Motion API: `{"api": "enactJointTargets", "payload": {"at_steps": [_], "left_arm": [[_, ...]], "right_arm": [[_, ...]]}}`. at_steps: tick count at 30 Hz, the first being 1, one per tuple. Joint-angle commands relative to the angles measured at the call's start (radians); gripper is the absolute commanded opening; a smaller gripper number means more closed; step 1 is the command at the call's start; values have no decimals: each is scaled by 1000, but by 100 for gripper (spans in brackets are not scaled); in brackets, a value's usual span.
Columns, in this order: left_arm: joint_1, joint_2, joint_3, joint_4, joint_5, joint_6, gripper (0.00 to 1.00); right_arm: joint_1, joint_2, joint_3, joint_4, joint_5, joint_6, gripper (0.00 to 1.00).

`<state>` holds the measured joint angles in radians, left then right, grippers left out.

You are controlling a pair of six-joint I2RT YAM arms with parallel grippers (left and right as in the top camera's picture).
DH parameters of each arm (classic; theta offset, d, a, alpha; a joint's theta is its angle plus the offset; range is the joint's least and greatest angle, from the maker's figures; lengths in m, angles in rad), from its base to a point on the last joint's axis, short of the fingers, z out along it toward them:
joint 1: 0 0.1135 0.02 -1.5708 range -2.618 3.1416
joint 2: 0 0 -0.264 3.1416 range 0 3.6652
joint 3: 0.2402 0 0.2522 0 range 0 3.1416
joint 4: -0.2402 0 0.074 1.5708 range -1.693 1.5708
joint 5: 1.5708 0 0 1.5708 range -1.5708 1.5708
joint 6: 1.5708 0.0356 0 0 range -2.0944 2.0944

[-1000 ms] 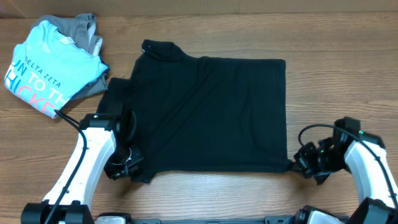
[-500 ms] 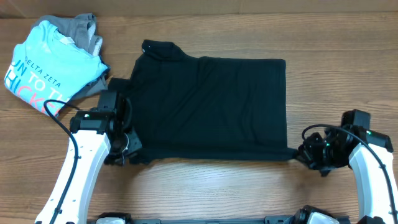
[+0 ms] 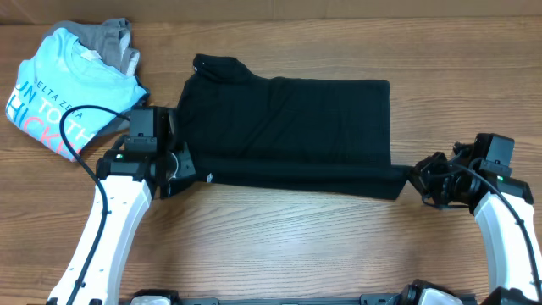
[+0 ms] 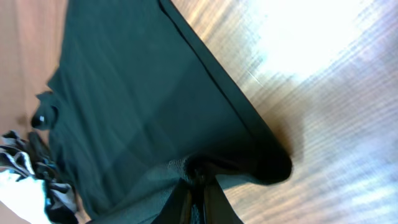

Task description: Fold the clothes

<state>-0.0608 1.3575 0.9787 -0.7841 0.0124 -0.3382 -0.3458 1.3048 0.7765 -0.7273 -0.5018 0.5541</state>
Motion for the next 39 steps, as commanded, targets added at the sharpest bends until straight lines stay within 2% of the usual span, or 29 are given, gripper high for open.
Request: {"api": "enactJointTargets", "payload": {"at_steps": [1, 9, 16, 17, 19, 20, 21, 24, 29, 33, 39], "left_arm": [[-5, 43, 22, 6, -68, 47, 13], [-5, 111, 22, -18, -164, 47, 11], [-5, 135, 22, 94, -174, 47, 21], [-5, 141, 22, 122, -164, 47, 41], [-5, 143, 22, 142, -151, 47, 83], [-5, 142, 22, 145, -153, 48, 93], [-5, 142, 23, 145, -158, 48, 98], [-5, 140, 31, 115, -162, 64, 100], [-5, 136, 57, -37, -162, 71, 100], [6, 137, 58, -147, -201, 15, 100], [62, 140, 57, -171, -233, -6, 100]], "right_arm": [[-1, 44, 25, 44, -26, 27, 4], [44, 151, 25, 140, -71, 26, 4], [134, 185, 25, 307, -48, 23, 5], [144, 185, 25, 330, -12, 23, 25], [144, 185, 25, 344, 12, 23, 76], [141, 185, 25, 351, 11, 23, 83], [134, 185, 25, 356, 10, 23, 85], [111, 185, 25, 343, 9, 10, 86], [73, 185, 25, 224, -12, -54, 86], [69, 185, 25, 117, -12, -112, 86], [69, 185, 25, 8, 43, -144, 84]]}}
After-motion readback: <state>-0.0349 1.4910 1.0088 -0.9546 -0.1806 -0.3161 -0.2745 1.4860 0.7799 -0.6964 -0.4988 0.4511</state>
